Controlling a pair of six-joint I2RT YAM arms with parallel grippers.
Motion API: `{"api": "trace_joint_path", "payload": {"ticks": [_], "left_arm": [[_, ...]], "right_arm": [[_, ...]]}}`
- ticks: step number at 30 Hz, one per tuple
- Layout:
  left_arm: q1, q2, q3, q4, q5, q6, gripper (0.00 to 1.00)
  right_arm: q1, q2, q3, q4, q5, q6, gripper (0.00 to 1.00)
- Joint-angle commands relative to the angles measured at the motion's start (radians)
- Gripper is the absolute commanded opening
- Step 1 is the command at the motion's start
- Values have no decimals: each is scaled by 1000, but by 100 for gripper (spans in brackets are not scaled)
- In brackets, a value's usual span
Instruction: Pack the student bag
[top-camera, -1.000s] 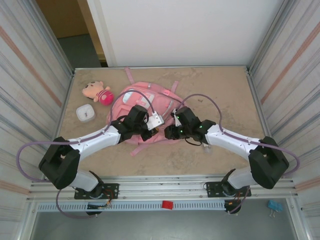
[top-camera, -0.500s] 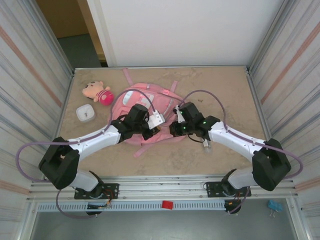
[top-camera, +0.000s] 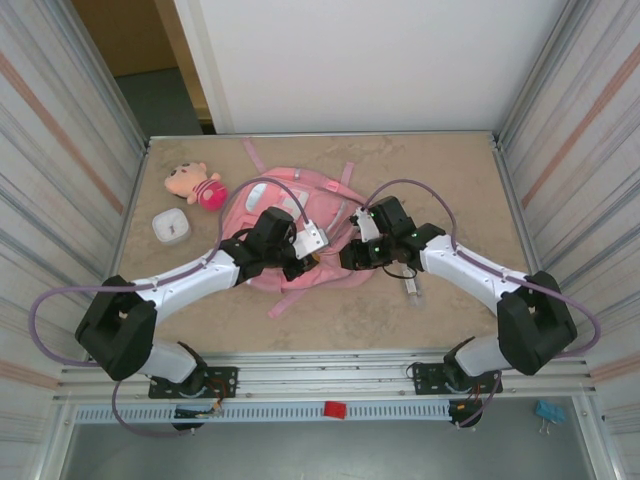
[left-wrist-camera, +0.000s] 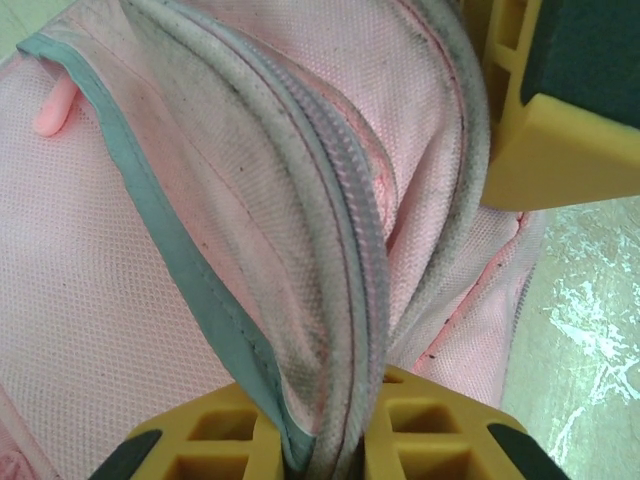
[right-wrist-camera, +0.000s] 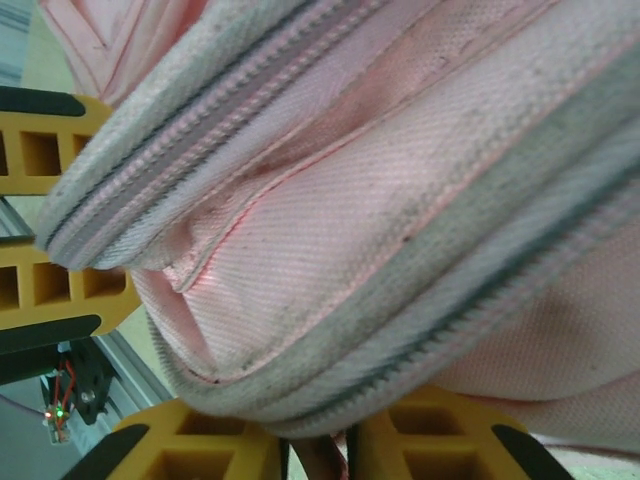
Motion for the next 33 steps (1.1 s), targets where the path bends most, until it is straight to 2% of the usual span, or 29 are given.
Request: {"api": "trace_joint_path", "payload": {"ticks": [1,7,10,12,17,20,23,25,27,30,33], "left_arm": [[18,-39,-11,-49,25,-24,13],[18,-45,-19,-46,28,-30,13],[18,-45,-24,-48,25,-31,13],[18,-45,-27,-46,24,-31,13],[18,-44,-25,-44,28,-33,13],[18,-43,-21,-42,32,-34,13],[18,-44,-24,-42,34,-36,13],[18,-44,-25,-47,22,-37,13],[18,-49,-31,-50,10,-34,13],[18,-61,-44,-49,3,-31,13],[18,-68,-45,-50,7,-30,13]], "right_arm": [[-5,21,37,5,29,-3,28],[-7,34,52,15,16,-5,28],[-13,24,54,19,-13,-10,35],[-23,15,45,34,-47,-7,34],[-37,19,36,55,-77,4,18],[-37,34,35,60,-78,4,14],[-37,37,37,65,-75,5,4],[-43,27,38,52,-46,5,3],[-61,13,34,48,-45,4,5],[-93,-4,19,46,-91,5,18],[-98,2,17,59,-159,-7,19]]}}
